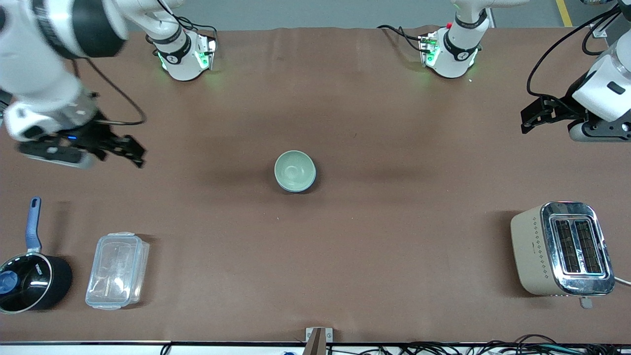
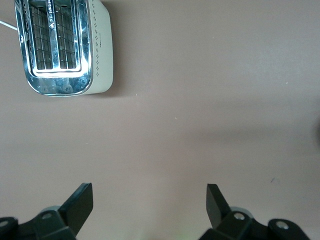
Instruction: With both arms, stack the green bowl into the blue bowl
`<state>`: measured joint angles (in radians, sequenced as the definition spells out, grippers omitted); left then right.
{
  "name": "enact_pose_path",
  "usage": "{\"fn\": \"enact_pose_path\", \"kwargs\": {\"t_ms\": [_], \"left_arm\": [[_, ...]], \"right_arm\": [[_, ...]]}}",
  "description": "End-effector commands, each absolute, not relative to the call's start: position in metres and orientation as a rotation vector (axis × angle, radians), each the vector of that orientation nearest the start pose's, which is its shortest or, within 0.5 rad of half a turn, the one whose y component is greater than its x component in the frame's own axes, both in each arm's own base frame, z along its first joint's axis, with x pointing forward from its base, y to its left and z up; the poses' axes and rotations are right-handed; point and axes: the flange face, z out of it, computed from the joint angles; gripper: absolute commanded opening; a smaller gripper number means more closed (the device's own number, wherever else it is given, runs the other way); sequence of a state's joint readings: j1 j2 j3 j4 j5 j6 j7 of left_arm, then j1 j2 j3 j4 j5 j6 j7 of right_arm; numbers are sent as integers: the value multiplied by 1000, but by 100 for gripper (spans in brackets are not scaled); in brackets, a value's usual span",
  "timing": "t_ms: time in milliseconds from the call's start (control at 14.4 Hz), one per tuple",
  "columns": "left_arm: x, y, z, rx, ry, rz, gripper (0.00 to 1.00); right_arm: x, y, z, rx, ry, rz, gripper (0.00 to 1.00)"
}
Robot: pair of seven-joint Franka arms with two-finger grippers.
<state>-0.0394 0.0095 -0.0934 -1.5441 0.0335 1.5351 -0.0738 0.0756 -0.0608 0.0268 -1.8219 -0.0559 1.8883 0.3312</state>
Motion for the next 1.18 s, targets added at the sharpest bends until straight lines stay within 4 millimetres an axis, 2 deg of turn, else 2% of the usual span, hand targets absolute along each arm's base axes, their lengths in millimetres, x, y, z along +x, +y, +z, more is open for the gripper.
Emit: {"fn": "enact_pose_path", "kwargs": {"t_ms": [0,138,208,277,346,415,554,762,969,1108], "left_arm": [[548,-69,636,-3140,106,-14,100],[548,-73,636,-3133,120,-20,100],[548,-74,639,-3131,125,-30,100],[548,-75,642,-3132,127,-42,100],[548,-76,643,-3132,129,-42,100],[548,-74,644,-3132,122,-44,100],[548,-70,645,-3135,125,-44,100],[548,-68,652,-3132,115,-66,100],[548,-69,651,-3128,117,-57,100],[547,-69,652,-3128,119,-57,100]], "right_arm": [[547,10,622,-3128,335,-116,100],[539,-18,643,-3101,308,-50,100],[537,-31,657,-3103,243,-80,100],[537,-34,677,-3106,189,-138,100],[542,-33,682,-3112,174,-129,100],[550,-30,675,-3125,171,-78,100],[553,-27,671,-3137,154,-65,100],[552,-26,670,-3133,163,-53,100],[552,-24,649,-3132,158,-22,100],[551,-25,647,-3132,156,-17,100]]}}
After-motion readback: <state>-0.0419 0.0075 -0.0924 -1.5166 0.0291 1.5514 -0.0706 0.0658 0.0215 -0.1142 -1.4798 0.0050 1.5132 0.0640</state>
